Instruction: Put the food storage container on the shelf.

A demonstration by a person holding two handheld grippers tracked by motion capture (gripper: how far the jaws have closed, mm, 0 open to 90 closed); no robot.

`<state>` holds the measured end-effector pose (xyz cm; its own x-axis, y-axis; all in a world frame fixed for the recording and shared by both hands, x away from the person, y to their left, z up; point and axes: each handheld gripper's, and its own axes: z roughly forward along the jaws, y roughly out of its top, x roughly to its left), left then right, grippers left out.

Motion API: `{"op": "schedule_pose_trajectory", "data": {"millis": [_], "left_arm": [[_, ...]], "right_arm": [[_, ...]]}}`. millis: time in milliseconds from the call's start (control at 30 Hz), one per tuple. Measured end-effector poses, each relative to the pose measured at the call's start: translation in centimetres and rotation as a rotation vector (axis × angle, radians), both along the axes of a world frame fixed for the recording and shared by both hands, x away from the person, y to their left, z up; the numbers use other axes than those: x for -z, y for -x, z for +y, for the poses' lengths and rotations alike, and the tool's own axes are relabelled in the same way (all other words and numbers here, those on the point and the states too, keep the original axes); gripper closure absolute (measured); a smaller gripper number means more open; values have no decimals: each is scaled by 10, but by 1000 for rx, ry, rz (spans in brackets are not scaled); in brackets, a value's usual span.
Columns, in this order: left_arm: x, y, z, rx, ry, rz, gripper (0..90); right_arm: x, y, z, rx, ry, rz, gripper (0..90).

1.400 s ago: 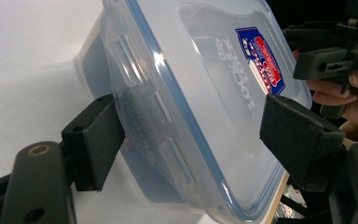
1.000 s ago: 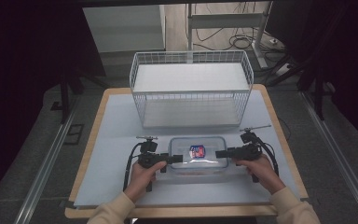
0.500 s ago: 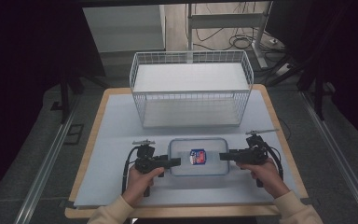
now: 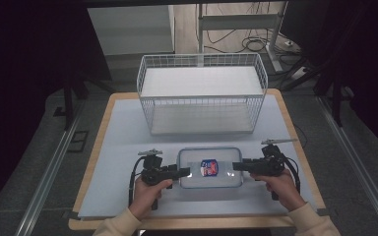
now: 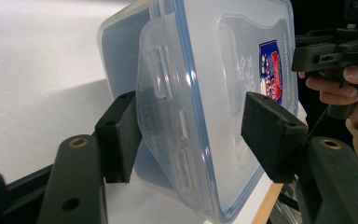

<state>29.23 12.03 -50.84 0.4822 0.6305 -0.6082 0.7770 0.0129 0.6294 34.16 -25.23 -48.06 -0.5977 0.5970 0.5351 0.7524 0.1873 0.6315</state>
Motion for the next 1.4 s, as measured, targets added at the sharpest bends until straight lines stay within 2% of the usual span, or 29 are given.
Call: {"op": "schedule_pose_trajectory", "data": {"millis": [133, 467, 500, 667, 933, 1333, 1400], "left_arm": [[-1, 1, 0, -1, -3, -7, 399], [-5, 6, -4, -13, -21, -60, 414], [-5, 6, -5, -13, -23, -60, 416], [-5, 6, -5, -14, -27, -67, 417], [-10, 7, -3, -33, -9, -91, 419], [-20, 5, -1, -44, -8, -121, 420], [-23, 4, 0, -47, -9, -135, 420]], "right_arm": [[0, 3, -1, 7, -6, -7, 494], [-3, 11, -4, 25, -11, -31, 525], [-4, 12, -5, 23, -8, -49, 526], [-4, 12, -4, 25, -8, -65, 526], [-9, 14, -3, 29, -16, -105, 527], [-17, 16, -1, 34, -26, -149, 527], [-19, 15, -1, 35, -30, -157, 527]]}}
